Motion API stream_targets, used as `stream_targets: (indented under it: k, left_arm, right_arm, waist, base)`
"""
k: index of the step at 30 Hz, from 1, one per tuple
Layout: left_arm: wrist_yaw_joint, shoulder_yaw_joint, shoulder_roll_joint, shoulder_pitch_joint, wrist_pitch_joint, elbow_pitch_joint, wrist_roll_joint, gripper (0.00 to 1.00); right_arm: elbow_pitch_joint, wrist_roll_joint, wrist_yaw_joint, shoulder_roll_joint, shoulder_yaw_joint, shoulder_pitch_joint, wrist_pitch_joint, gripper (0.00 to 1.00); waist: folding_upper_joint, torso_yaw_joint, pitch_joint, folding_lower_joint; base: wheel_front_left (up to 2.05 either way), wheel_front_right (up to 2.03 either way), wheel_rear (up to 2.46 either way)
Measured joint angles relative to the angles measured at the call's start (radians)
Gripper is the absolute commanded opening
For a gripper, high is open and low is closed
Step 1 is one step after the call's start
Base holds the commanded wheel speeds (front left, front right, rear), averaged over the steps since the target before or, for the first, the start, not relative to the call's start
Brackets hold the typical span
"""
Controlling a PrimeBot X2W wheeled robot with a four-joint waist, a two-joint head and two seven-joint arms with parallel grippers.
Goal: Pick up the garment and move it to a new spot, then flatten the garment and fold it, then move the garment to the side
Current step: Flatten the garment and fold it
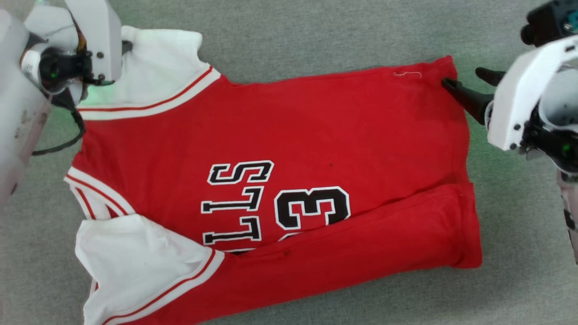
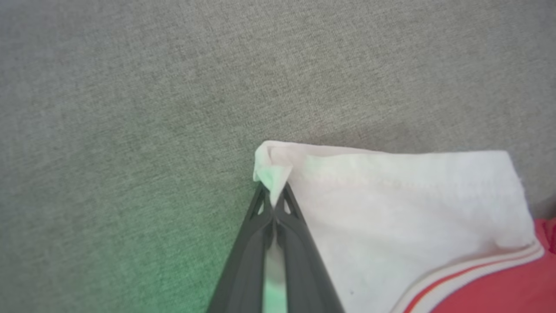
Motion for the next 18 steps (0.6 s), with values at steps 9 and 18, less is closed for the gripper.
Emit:
stream_targets:
  k: [9, 18]
  left_arm:
    - [-0.017, -0.002, -0.028, -0.027, -0.018, 0.030, -0.001, 0.00]
    - [-0.022, -0.006, -0.049, -0.034, -0.029, 0.051, -0.009, 0.00]
  right_arm:
    - [0.244, -0.028, 0.000, 0.034, 0.071, -0.155, 0.091, 1.00]
    - [0.415, -0.032, 0.000, 0.068, 0.086, -0.263, 0.153, 0.00]
  waist:
    - [0.0000, 0.021, 0.023, 0.0000]
    - [0.0000, 0.036, 0.027, 0.0000]
  base:
    - [0.00, 0.00, 0.00]
    - [0.00, 0.00, 0.00]
